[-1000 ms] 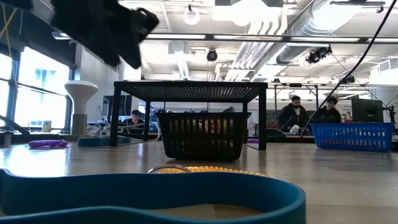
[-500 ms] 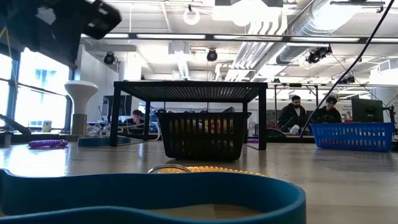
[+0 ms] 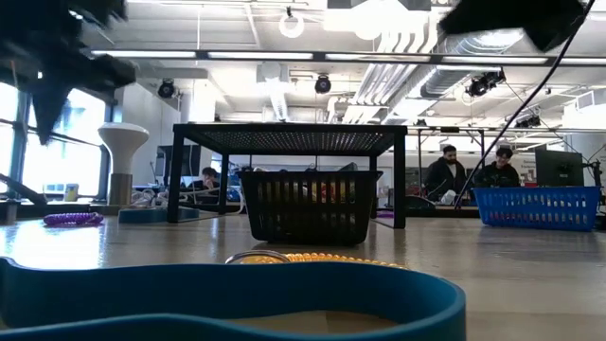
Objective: Pick & Place Office Desk Supplies
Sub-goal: Put the purple spring keychain into the blue bin
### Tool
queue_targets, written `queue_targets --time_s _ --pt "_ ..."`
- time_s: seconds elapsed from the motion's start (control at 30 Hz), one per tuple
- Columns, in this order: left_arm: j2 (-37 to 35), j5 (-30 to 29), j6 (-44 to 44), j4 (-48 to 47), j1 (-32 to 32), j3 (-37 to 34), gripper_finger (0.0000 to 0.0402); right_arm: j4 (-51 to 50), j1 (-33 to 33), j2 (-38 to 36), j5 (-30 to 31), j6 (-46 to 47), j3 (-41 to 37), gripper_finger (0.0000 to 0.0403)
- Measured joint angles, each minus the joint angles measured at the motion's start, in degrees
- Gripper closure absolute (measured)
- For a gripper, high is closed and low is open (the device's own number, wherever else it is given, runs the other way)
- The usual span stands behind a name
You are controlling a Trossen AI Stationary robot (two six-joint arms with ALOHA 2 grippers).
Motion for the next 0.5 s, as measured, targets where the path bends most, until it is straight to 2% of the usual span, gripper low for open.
queue_targets --time_s 0.1,0.27,0.37,0.5 --pt "-4.21 -3.99 -3.47 2.09 2.97 -4.96 0.0257 0.54 -2.93 1.29 -5.74 0.13 0.0 0.0264" --pt "-10.64 -3.8 -9.27 6.94 8.89 -12.81 0.0257 1.24 -6.72 2.43 -14.62 0.19 -0.01 0.0264" --pt "-12.08 -3.82 -14.71 6.94 12.55 -15.43 0.0257 1.77 -7.84 2.43 -16.41 -0.15 -0.02 0.0264" --pt "-12.01 -2.59 -20.63 6.96 16.92 -16.59 0.0257 1.99 -8.31 2.42 -15.86 -1.05 -0.02 0.0264"
